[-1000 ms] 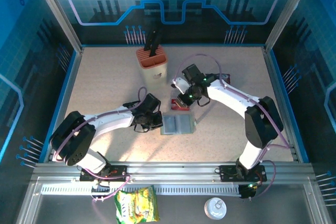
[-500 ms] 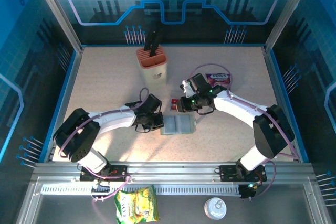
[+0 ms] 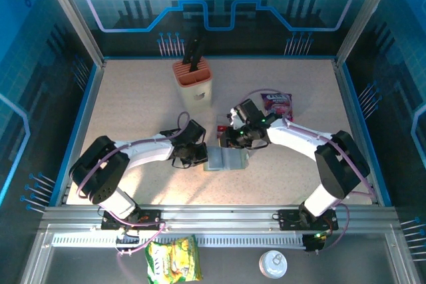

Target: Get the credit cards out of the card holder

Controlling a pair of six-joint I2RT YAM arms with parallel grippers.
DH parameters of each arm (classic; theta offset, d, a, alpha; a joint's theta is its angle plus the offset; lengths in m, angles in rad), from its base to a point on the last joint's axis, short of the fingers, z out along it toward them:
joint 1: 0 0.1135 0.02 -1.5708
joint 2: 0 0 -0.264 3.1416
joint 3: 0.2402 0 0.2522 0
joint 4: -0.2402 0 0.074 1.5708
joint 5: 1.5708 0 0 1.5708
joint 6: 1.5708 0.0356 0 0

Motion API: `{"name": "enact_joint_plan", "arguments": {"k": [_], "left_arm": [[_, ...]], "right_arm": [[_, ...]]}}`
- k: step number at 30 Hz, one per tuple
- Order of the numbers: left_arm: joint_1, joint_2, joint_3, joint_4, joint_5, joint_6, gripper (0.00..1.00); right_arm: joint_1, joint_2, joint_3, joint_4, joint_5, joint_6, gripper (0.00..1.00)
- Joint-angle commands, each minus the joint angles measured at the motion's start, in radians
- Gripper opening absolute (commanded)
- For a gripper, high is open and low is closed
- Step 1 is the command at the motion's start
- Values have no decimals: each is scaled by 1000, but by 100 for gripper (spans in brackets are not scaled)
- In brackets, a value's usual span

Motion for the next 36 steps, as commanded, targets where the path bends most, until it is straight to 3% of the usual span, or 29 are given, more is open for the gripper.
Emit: {"name": "enact_joint_plan", "arguments": {"k": [1,9,22,36], "left_arm": [[6,9,-19,-8,7,14,0],[7,6,-21,-13,-1,16,0],[7,11,-13,-31,-16,31,0],[6,14,-2,-44,-20,38,0]], "right_arm": [[22,21,-24,44,-37,51,24],[42,58,-47,93,-43,75,34],[80,148,-28,132,-70,55,33],[93,176,-7,54,4,30,32]]}}
